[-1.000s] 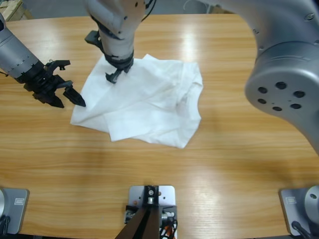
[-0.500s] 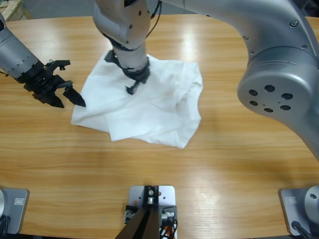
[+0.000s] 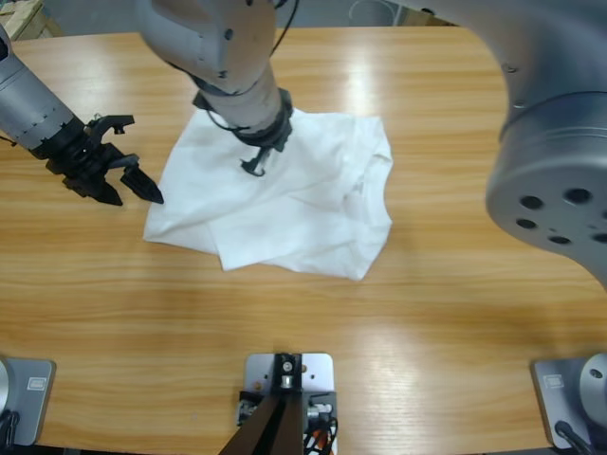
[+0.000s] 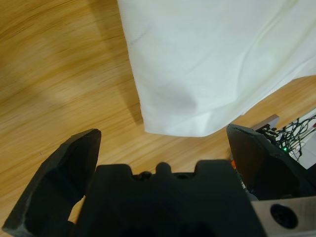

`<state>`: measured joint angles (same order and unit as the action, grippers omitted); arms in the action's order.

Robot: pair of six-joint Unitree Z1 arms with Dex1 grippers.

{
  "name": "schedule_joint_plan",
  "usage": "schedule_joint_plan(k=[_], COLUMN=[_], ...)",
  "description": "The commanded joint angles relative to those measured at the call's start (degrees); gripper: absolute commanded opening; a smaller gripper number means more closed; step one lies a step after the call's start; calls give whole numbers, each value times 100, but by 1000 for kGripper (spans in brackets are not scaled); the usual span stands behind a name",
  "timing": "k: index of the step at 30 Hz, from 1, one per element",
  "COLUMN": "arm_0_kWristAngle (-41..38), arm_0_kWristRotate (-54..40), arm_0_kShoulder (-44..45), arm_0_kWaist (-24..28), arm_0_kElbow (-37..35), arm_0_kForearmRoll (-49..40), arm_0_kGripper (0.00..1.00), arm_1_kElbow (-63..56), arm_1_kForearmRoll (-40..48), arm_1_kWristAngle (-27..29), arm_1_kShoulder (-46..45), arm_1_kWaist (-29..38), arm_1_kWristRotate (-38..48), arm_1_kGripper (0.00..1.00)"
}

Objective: Fold clothes

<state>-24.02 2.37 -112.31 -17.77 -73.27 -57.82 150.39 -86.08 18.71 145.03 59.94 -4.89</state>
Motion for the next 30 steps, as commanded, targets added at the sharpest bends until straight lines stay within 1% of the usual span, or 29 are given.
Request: schedule_joint_plan(k=[1, 3, 5, 6, 8, 10, 12, 19, 23, 25, 28, 30], arm_0_kWristAngle=[-59, -59, -59, -59, -67, -67, -67, -76, -76, -76, -76, -76], arm_0_kWristRotate=[-61, -61, -61, -61, -68, -70, -70, -70, -70, -70, -70, -70], arm_0_kShoulder=[-83, -72, -69, -72, -79, -76, -60, -81, -111, -127, -141, -162], arm_0_kWaist=[-51, -51, -51, -51, -51, -51, -51, -60, -62, -69, -78, -86], arm_0_kElbow=[181, 181, 181, 181, 183, 190, 199, 211, 211, 209, 217, 217], arm_0_kForearmRoll=[78, 78, 78, 85, 92, 96, 96, 122, 122, 122, 122, 122], arm_0_kGripper=[987, 987, 987, 987, 987, 987, 987, 987, 987, 987, 987, 987], arm_1_kElbow=[1583, 1187, 1180, 1386, 2290, 2910, 3017, 3181, 3464, 3524, 3517, 3506], arm_1_kForearmRoll=[-629, -628, -612, -575, -487, -424, -359, -348, -202, -4, 518, 812], arm_1_kWristAngle=[86, -37, -30, -25, -62, -259, -426, -695, -946, -934, -790, -790], arm_1_kShoulder=[-565, -639, -660, -637, -380, -83, 106, 565, 535, 402, 36, -104], arm_1_kWaist=[296, 299, 299, 299, 299, 269, 109, -374, -488, -492, -492, -492], arm_1_kWristRotate=[635, 755, 704, 600, 85, -217, -275, -280, -432, -435, -460, -493], arm_1_kGripper=[1000, 1000, 1000, 1000, 1000, 1000, 1000, 1000, 1000, 1000, 1000, 1000])
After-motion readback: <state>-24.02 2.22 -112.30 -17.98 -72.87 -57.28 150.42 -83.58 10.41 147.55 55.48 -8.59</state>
